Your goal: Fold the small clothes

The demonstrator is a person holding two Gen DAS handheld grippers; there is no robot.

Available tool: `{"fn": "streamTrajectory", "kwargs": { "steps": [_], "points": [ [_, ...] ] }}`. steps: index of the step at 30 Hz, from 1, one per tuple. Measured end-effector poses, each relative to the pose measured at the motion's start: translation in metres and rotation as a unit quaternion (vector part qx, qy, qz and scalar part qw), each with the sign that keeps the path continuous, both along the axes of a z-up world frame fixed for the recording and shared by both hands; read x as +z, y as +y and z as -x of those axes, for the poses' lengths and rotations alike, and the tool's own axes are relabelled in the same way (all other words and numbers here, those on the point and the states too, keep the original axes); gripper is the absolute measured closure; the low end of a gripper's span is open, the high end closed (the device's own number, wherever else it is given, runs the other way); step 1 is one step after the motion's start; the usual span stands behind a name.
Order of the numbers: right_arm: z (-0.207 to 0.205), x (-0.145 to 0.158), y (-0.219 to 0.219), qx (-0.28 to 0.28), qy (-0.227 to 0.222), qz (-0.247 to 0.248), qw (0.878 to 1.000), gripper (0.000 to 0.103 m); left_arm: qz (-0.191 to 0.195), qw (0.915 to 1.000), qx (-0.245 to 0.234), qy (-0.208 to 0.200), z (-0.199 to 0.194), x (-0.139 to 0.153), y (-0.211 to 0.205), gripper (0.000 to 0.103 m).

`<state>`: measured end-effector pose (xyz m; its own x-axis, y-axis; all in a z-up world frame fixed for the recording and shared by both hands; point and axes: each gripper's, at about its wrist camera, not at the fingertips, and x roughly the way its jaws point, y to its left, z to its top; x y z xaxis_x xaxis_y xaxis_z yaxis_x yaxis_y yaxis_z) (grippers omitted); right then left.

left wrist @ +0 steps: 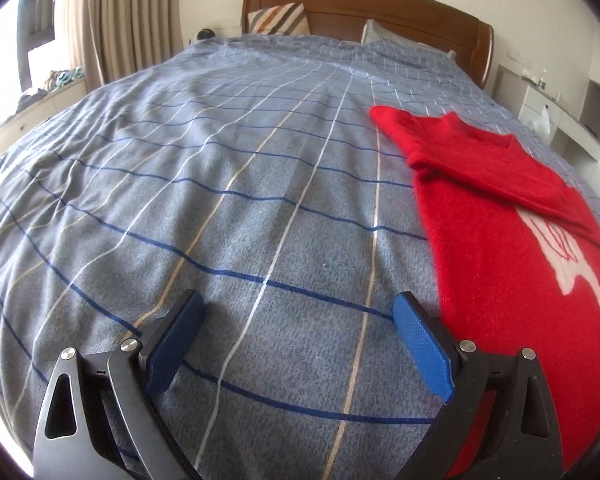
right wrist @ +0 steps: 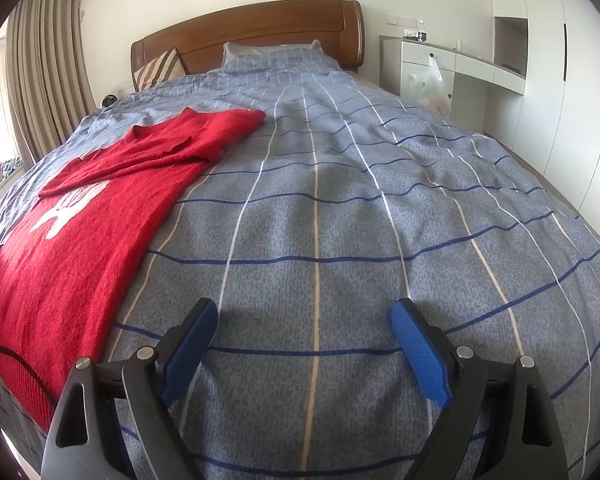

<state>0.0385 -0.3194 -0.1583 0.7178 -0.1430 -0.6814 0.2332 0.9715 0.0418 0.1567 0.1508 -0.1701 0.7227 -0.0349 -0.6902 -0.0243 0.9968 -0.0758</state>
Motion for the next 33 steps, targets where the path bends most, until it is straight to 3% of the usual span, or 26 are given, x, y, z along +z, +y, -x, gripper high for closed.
{"fn": "streamTrajectory", "kwargs": {
  "steps": [4,33],
  "points": [
    [-0.0025,-0.0027,0.0018,0.0,0.001,0.004,1.0,0.011,0.021,0.9998,-0.004,-0.003,-0.0002,-0.0043,0.0064,0.002],
    [-0.004,-0.004,0.0017,0.0,0.001,0.005,1.0,0.009,0.016,0.9997,-0.011,-0.015,0.0022,-0.0062,0.0048,0.001]
  ]
}}
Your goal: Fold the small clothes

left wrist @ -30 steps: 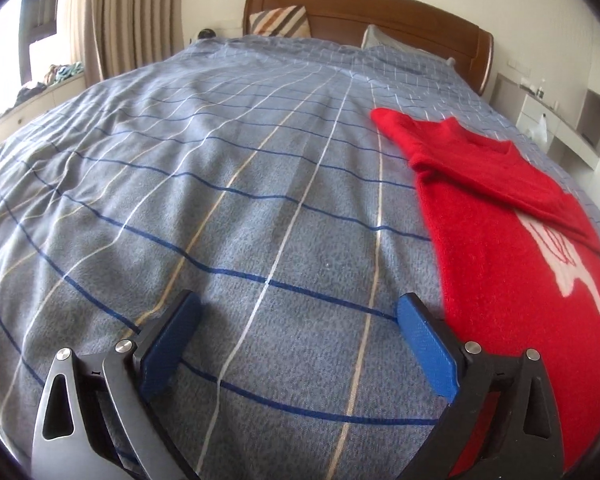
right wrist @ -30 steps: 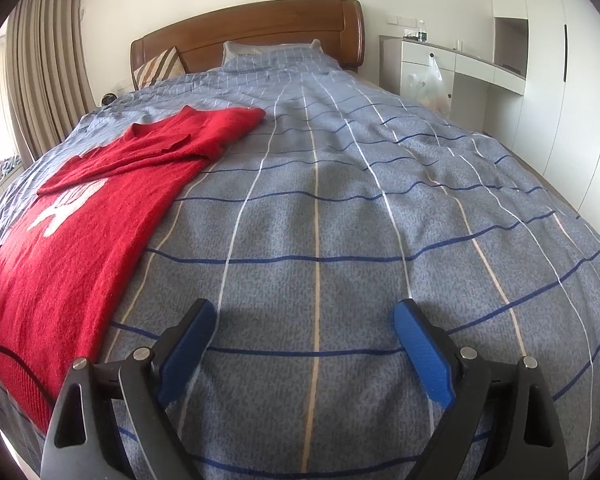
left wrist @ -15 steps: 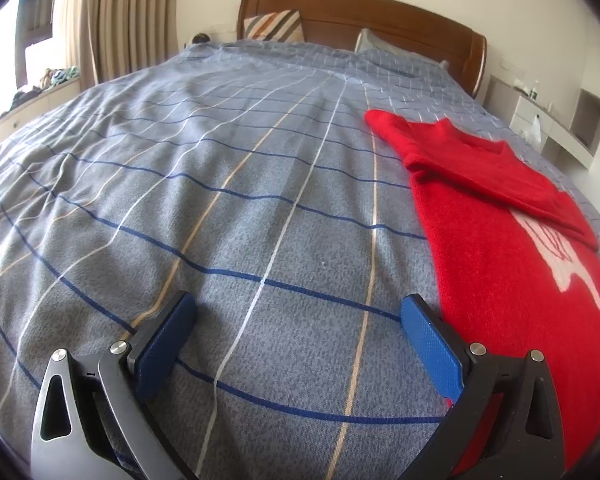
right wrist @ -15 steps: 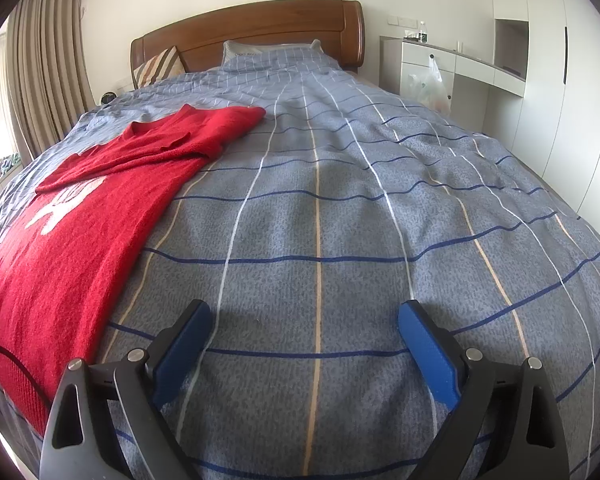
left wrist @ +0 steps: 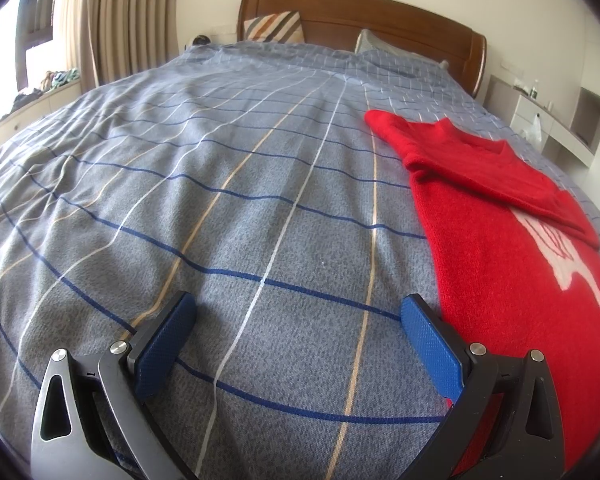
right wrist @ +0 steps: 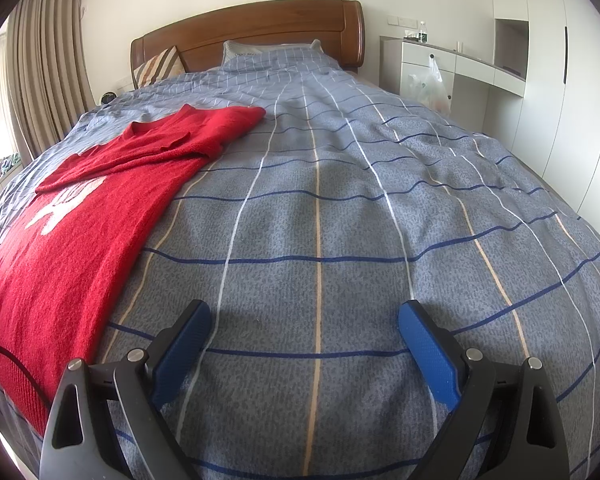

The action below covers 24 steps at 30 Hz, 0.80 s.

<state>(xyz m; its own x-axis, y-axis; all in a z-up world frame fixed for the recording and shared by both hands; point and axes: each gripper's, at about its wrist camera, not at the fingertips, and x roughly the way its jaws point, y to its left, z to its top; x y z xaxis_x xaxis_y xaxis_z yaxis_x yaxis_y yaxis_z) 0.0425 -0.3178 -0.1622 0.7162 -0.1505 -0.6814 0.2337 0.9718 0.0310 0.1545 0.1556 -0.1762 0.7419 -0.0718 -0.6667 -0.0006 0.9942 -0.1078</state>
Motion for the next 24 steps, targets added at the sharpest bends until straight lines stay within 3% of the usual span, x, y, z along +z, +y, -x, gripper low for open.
{"fn": "streamTrajectory", "kwargs": {
  "steps": [24],
  "points": [
    [0.0004,-0.0001,0.0023,-0.001,-0.001,0.005,1.0,0.009,0.0,1.0,0.0,-0.001,-0.0004,0.0,0.0017,0.001]
  ]
}}
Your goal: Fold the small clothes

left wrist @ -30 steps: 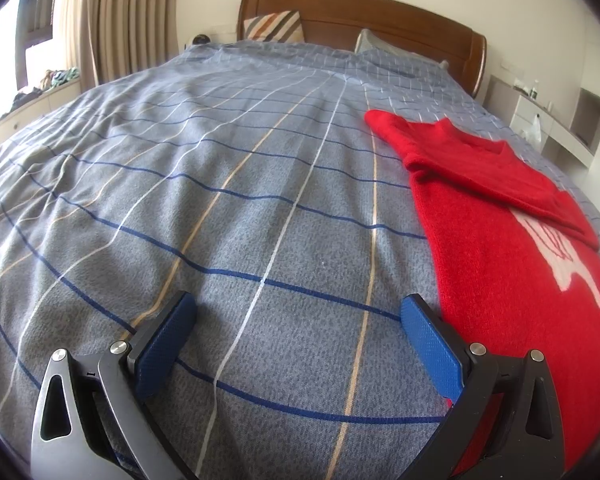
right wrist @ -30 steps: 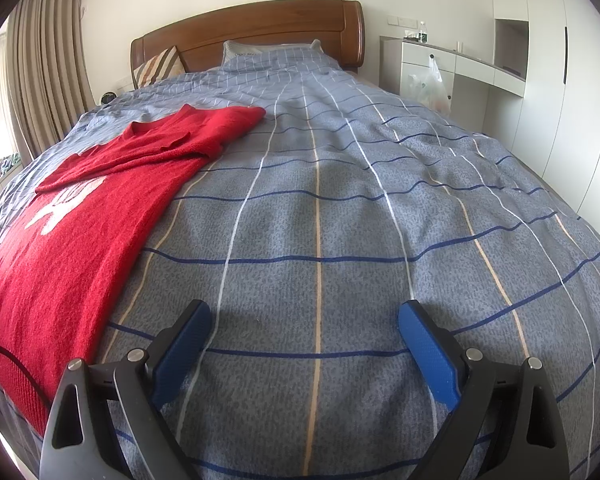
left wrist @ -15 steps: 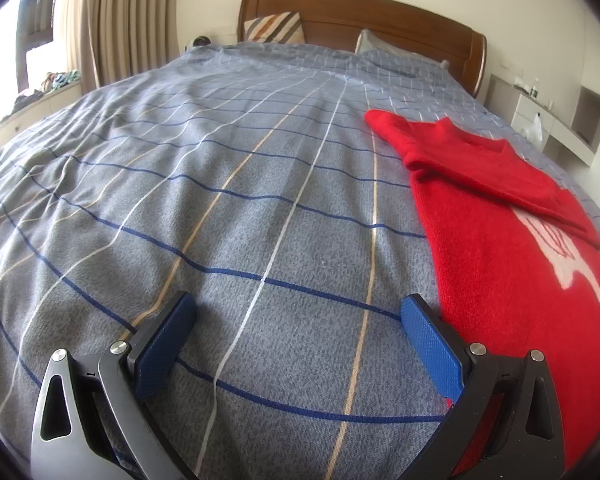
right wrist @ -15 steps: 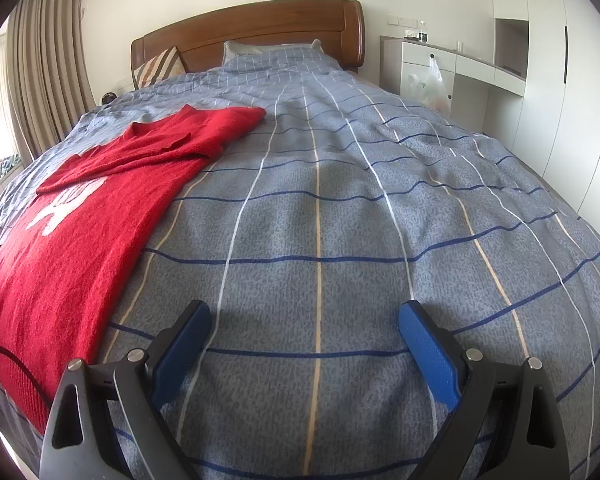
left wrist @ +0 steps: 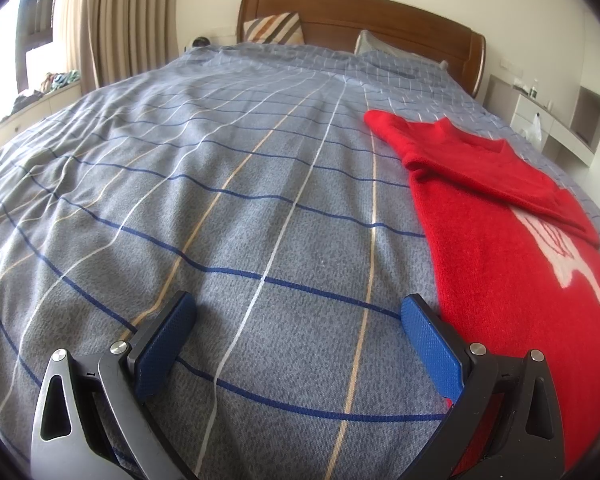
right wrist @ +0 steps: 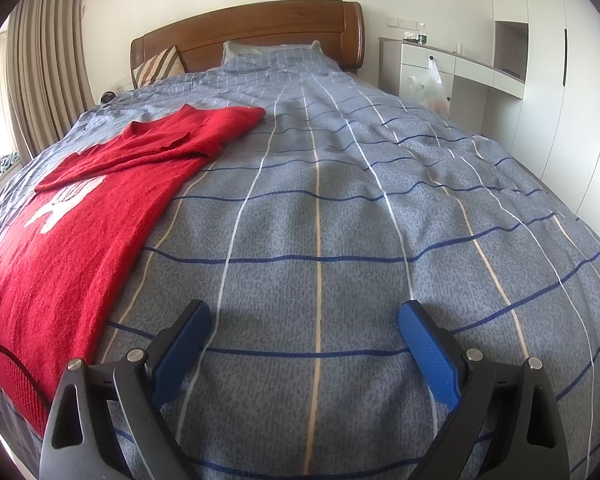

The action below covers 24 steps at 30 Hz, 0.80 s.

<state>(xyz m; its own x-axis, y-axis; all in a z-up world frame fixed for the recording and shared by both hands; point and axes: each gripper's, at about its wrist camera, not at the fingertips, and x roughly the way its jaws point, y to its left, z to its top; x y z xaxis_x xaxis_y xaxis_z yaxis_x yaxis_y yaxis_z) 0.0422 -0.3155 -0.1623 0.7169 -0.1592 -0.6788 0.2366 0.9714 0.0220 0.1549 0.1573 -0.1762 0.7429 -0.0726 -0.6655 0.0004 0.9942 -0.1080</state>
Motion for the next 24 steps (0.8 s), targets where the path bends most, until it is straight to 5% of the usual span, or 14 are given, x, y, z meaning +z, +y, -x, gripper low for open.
{"fn": "streamTrajectory", "kwargs": {
  "steps": [4,8,12,15,24],
  "points": [
    [0.016,0.032,-0.002,0.027,-0.032,-0.017,0.999,0.012,-0.015,0.9993,-0.01,0.032,-0.002,0.009,0.0,0.002],
    [0.071,0.114,0.008,0.124,-0.083,0.053,0.987,0.012,-0.015,0.9974,-0.061,0.036,0.025,0.041,0.005,0.002],
    [0.115,0.162,0.027,0.245,-0.026,0.133,0.96,0.008,-0.067,0.9934,-0.087,0.033,0.06,0.066,-0.01,0.002],
    [0.124,0.161,0.043,0.256,0.003,0.148,0.955,0.008,-0.098,0.9924,-0.064,0.039,0.073,0.075,-0.027,0.002],
    [0.091,0.109,0.091,0.236,-0.004,0.053,0.97,0.008,-0.1,0.9935,-0.038,0.039,0.082,0.091,-0.05,0.002]
  ]
}}
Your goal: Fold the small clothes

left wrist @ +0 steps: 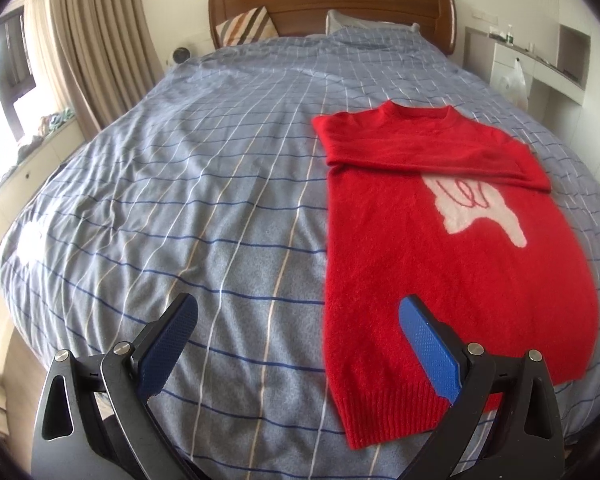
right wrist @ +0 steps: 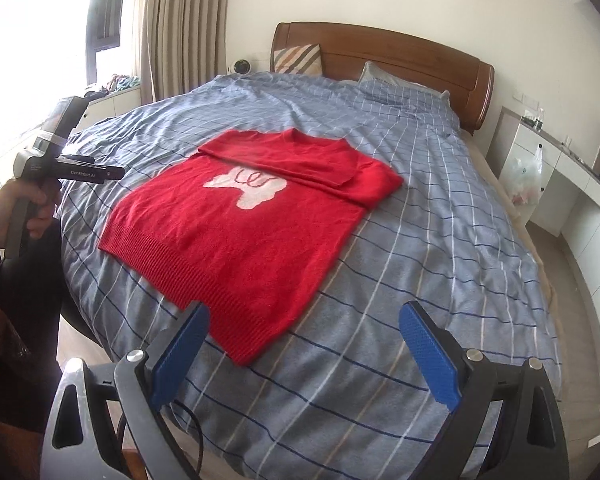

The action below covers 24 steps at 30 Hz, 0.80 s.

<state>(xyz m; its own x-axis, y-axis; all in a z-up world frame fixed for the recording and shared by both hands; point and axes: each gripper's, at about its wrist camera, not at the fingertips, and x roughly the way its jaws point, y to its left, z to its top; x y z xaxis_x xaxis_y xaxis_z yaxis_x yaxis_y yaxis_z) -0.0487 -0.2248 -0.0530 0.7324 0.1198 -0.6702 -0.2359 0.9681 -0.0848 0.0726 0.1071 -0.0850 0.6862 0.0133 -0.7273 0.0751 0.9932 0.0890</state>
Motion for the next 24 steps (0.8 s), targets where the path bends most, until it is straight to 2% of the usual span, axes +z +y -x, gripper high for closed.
{"fn": "streamTrajectory", "kwargs": {
  "steps": [7,13,19,24],
  "points": [
    [-0.02,-0.018,0.016,-0.028,0.022,-0.012,0.999,0.008,-0.002,1.0,0.0,0.0,0.005,0.001,-0.009,0.002],
    [-0.032,-0.027,0.016,-0.075,0.052,-0.044,0.995,0.008,-0.003,0.9998,0.001,0.021,0.006,-0.013,-0.011,0.002],
    [-0.046,-0.031,0.013,-0.142,0.085,-0.019,0.986,0.008,0.002,0.9995,0.004,0.032,0.01,-0.021,-0.008,0.002],
    [-0.049,-0.028,0.012,-0.157,0.089,-0.009,0.984,0.008,0.012,0.9986,0.006,0.051,0.012,-0.034,-0.006,0.002]
  ]
}}
